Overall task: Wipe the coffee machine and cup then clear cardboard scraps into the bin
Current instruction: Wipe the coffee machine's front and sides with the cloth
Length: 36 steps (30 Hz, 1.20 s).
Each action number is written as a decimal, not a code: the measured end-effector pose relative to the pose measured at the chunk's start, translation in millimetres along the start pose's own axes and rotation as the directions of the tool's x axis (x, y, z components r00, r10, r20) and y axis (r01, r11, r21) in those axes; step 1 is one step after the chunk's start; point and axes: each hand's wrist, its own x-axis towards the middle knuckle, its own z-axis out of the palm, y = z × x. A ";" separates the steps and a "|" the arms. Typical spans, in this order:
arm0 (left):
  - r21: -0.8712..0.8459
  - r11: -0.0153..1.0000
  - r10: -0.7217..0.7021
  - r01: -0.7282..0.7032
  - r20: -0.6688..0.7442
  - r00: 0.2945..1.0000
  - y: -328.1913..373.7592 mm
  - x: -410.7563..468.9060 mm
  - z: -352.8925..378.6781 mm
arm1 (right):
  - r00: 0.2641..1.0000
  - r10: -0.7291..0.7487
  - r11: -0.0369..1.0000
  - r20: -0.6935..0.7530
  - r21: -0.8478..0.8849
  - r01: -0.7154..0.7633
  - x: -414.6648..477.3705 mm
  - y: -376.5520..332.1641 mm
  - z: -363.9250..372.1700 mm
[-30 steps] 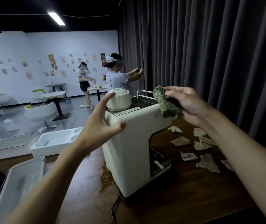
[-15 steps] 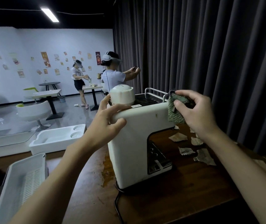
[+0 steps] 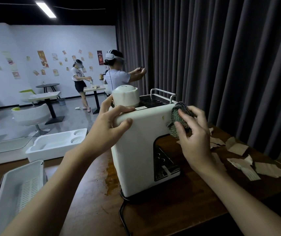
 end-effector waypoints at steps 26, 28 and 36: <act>-0.020 1.000 0.008 -0.008 0.026 1.000 2.4 -4.0 -5.7 | 0.994 -0.028 0.999 -0.107 0.027 0.031 7.3 -5.1 12.5; -0.008 1.000 0.017 -0.017 0.026 1.000 1.4 -4.1 -5.8 | 0.995 -0.051 0.998 -0.087 0.017 0.052 -5.0 -6.3 17.6; 0.014 1.000 0.015 -0.015 0.029 0.999 1.3 -5.0 -6.3 | 0.984 -0.172 0.985 0.043 0.014 0.172 -7.4 -5.2 12.4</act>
